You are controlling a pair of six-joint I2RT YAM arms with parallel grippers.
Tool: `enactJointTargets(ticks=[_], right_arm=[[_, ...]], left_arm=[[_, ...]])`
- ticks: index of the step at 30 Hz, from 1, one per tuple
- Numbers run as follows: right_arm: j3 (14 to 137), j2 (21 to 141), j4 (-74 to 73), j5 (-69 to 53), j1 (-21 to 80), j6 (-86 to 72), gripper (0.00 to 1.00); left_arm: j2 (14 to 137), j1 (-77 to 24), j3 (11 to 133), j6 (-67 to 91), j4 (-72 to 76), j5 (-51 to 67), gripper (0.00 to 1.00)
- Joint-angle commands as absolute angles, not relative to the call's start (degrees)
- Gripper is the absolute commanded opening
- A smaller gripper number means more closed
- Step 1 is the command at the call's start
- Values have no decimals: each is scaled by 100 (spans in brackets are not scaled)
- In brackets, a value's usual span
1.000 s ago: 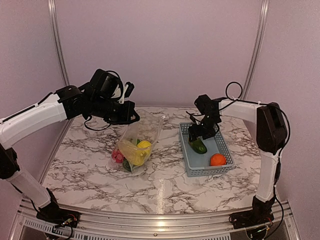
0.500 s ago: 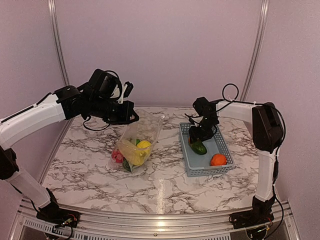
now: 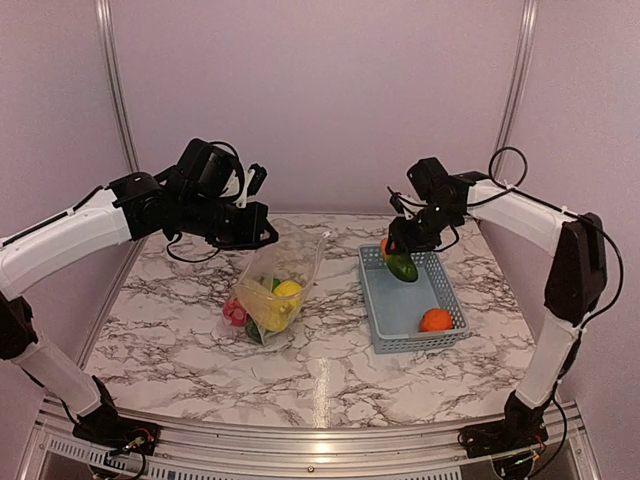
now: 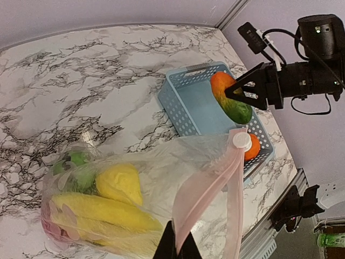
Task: Place the food in the zip-top bag and seal the zipper
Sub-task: Pick up the fake fruit from the bin, then place the fake fruit in the zipper food storage bag.
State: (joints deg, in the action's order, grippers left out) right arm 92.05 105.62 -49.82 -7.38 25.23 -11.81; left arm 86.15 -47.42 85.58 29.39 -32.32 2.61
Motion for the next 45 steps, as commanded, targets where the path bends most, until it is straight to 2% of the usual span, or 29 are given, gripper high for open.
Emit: enactJointTargets(ticks=[1, 12, 25, 42, 45], right_arm=[[9546, 9547, -4492, -1113, 2861, -1397, 43], [9695, 8705, -3085, -2217, 3592, -2307, 40], [8916, 8732, -936, -2435, 4724, -2640, 39], [8169, 9180, 368, -2760, 4874, -2646, 43], [8048, 9202, 417, -2746, 4870, -2556, 49]], left_arm=[[8580, -4744, 8481, 2994, -3047, 360, 0], [8859, -4668, 8674, 3068, -2930, 661, 0], [8812, -4514, 8670, 3383, -2814, 673, 0], [8289, -4342, 7975, 4061, -2311, 889, 0], [8230, -4324, 7888, 4121, -2260, 915, 0]])
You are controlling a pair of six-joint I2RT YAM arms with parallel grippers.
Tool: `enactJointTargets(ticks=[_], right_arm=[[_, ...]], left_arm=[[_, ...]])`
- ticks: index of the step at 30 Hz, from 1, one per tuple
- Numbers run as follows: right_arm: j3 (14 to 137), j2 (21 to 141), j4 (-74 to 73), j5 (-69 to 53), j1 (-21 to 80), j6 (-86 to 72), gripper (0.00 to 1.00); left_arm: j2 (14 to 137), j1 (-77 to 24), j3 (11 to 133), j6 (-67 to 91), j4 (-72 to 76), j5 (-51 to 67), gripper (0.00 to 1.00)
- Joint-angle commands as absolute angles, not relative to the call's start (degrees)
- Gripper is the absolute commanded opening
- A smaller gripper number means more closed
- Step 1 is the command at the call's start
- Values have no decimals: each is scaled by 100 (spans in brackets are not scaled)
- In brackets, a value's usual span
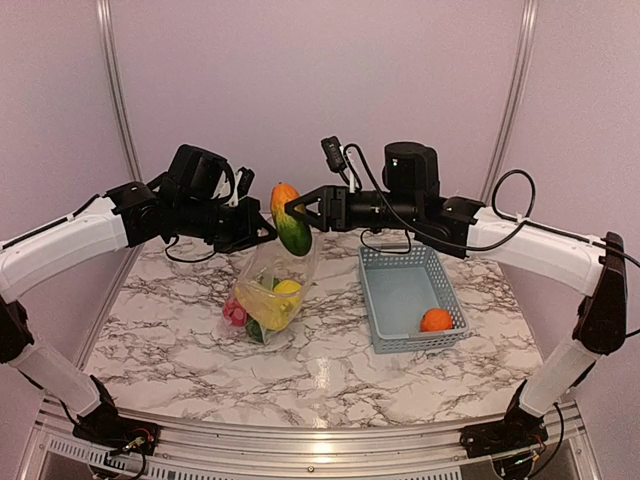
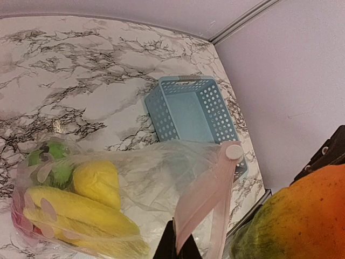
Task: Place the food in the zip-top bag and seal the zipper
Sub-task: Place the fake fruit in the zipper food storage bag.
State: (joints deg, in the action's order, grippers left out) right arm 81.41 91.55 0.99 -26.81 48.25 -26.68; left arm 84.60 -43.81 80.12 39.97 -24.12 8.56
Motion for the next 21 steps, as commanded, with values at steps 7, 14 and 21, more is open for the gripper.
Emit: enactJointTargets(ticks=[7, 14, 21], right_arm=[[8240, 9274, -142, -2577, 4874, -2292, 86], [8567, 8861, -1268, -2249, 4872, -1858, 77], [8498, 8515, -2461, -2359, 4971, -1112, 66]], left_arm=[[8179, -4282, 7857, 4131, -2293, 923, 0], [8165, -4250, 7805, 4135, -2290, 932, 0], [8241, -4236, 7769, 4010, -2345, 977, 0]])
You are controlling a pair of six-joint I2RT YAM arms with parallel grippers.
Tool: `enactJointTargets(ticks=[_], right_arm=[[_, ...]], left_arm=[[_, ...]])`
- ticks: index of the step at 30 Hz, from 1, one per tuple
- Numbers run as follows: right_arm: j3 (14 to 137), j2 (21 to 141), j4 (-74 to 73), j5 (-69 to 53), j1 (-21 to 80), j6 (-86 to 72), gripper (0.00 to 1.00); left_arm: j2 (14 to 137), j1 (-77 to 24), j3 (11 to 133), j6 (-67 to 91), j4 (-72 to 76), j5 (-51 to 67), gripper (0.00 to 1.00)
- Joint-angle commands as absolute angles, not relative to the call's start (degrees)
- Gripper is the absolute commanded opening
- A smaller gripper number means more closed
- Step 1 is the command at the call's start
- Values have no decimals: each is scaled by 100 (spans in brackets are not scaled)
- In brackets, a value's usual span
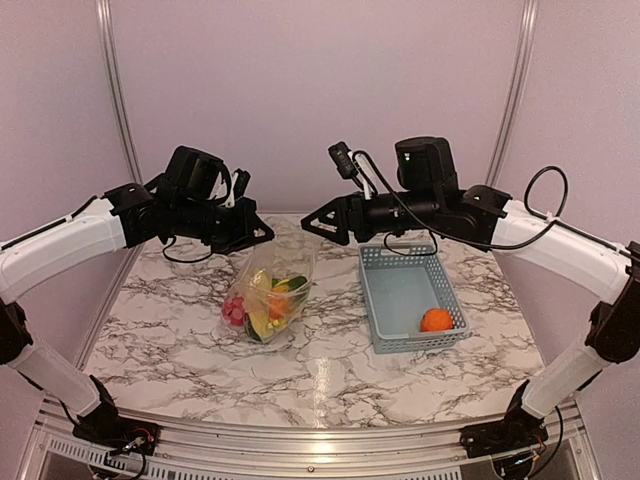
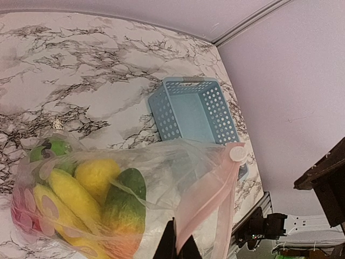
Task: Place the food in the zip-top bag and seal the zipper
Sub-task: Place the fake fruit in the zipper food storage bag, then adjust the zipper food storage bag at the center of the board.
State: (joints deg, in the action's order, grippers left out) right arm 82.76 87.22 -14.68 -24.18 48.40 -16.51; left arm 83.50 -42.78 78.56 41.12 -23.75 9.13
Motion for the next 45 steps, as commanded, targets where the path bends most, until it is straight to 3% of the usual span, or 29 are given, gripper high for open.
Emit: enactJointTargets(ticks=[1, 6, 18, 19, 24, 28, 32, 37, 39, 43, 45], right_arm=[[8507, 8527, -2654, -2145, 4994, -1156, 64], [8642, 8609, -3620, -1093, 4998, -1906, 62], [9464, 9702, -3866, -1368, 4988, -2556, 60], [9551, 9824, -3914, -1326, 4991, -2579, 56], [10001, 10209, -4254, -1197, 4992, -2696, 0], [10212, 10156, -4147, -1437, 4987, -2868, 0], [10661, 10237, -4356, -1474, 4992, -2909, 0], [10997, 10335, -4509, -1468, 4917, -2976, 0], [11079, 10406, -4555, -1533, 4869, -2980, 0], [11239, 10509, -4550, -1691, 4760, -2996, 0], [11478, 10588, -4631, -1773, 4722, -2991, 16]], left_arm=[[8256, -4236, 7764, 3998, -2351, 982, 0], [8313, -4228, 7862, 3949, -2416, 1003, 0], [8582, -4228, 8235, 3806, -2760, 1061, 0], [8586, -4228, 8238, 3810, -2764, 1054, 0], [8563, -4265, 8275, 3720, -2903, 1051, 5], [8556, -4744, 8538, 3025, -3638, 96, 17], [8915, -5135, 9120, 2673, -4910, -614, 20], [8921, -5324, 9551, 2987, -5682, -1415, 13], [8872, -5370, 9704, 3069, -5736, -1688, 2], [8985, -5372, 10081, 3084, -5761, -1990, 0], [9196, -5370, 10368, 3027, -5794, -1923, 0]])
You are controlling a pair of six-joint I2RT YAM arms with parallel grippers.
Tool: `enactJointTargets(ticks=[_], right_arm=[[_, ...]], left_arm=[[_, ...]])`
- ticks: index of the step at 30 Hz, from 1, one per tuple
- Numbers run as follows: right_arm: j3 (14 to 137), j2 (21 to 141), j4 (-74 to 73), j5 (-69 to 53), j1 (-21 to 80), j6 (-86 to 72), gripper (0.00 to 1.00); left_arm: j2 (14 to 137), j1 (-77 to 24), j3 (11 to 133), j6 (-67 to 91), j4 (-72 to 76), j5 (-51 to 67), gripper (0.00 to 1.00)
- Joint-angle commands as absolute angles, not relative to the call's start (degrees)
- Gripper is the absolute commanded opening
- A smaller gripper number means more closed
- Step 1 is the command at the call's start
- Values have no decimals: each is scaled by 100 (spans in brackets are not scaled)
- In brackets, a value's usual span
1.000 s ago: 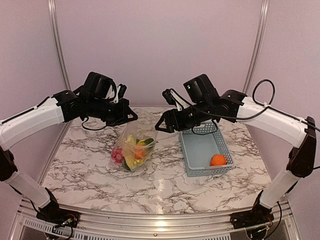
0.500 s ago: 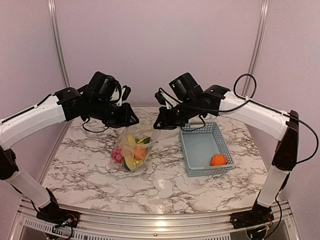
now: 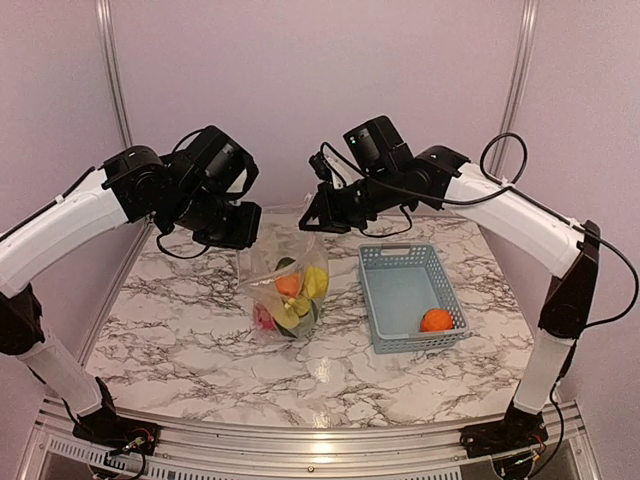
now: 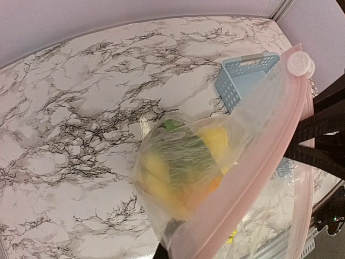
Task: Place the food in the zip-top bag and seal the zipper
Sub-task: Adjust the zipper food storage bag at the center of the board.
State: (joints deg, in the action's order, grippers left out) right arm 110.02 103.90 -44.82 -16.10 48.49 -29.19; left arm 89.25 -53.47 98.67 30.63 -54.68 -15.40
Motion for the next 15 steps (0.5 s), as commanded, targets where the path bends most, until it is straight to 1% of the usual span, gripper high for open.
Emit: enactJointTargets(ticks=[1, 2, 3, 4, 5, 8, 10, 15], right_arm=[[11604, 10617, -4703, -1798, 4708, -2972, 24], [11742, 10637, -4759, -1847, 4690, -2948, 31], [11884, 10638, -4895, -1861, 4657, -2948, 41], [12030, 10629, -5025, -1867, 4621, -2954, 46], [12176, 10600, -5163, -1900, 4561, -2974, 51], [12606, 10389, -5932, -1828, 4276, -2905, 60], [12292, 10005, -6231, -1318, 4120, -2662, 68], [10638, 8971, -6233, -146, 3742, -2128, 88]], left_arm=[[9291, -5372, 10547, 2982, -5823, -1876, 0], [9402, -5370, 10692, 2968, -5874, -1832, 0], [9531, -5370, 10798, 2956, -5913, -1776, 0], [9598, -5370, 10863, 2947, -5919, -1737, 0], [9653, -5370, 10897, 2936, -5916, -1722, 0], [9777, -5354, 10815, 2835, -5903, -1779, 0], [9819, -5316, 10675, 2847, -5869, -1735, 0], [9916, -5300, 10684, 2761, -5853, -1647, 0]])
